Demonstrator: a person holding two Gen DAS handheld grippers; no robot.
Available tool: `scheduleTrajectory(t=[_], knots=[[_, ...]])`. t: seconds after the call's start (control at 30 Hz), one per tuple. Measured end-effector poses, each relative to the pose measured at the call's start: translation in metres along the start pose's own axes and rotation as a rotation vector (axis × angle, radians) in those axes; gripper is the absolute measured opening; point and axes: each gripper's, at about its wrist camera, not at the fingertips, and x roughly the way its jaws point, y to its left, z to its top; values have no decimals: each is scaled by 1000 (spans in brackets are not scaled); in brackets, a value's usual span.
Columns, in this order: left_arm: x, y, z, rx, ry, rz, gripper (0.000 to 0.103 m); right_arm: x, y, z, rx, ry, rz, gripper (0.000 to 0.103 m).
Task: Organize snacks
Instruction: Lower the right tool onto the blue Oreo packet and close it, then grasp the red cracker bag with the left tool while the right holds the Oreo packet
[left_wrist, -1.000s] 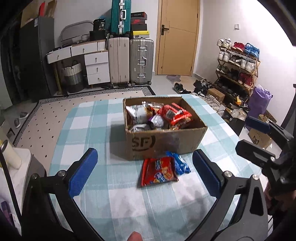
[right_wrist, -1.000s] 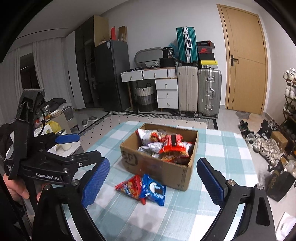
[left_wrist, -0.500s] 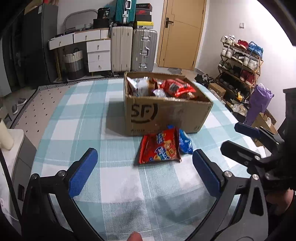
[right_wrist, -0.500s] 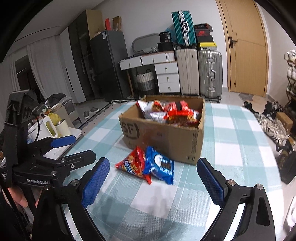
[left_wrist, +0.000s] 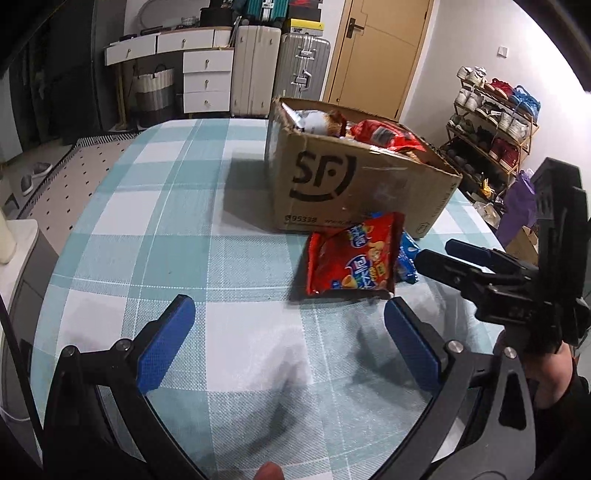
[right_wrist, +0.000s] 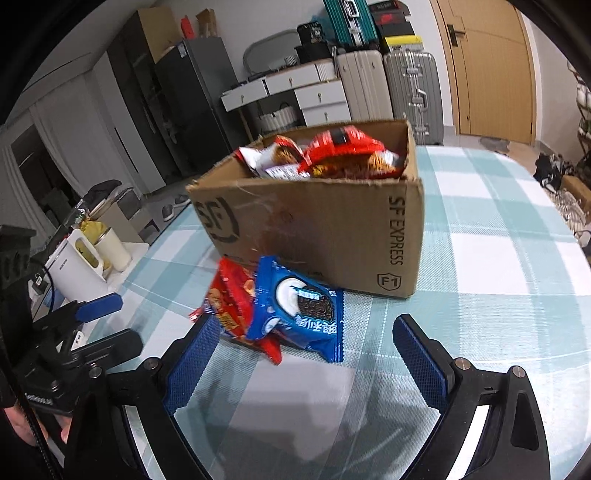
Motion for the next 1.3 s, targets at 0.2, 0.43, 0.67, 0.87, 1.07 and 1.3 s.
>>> scheduleTrajectory(t=[0.2,0.43,0.67,0.87,1.07,1.3], knots=[[11,8,3,-11,9,-10,102,27,-5,6,17,45,3,86],[19,15,1,-30,30,-17,102,50,-5,11,31,92,44,75],[21,20,-2,-38,41,-1,102,55,10,11,-18,93,39,50],[14,16,-3,-29,31,8,102,50,11,10,0,74,49,47],[12,11,-4,-19,39,12,102,32,4,2,21,47,61,47],[11,-1,1,0,41,-13,102,4,-7,-12,45,23,79,47]])
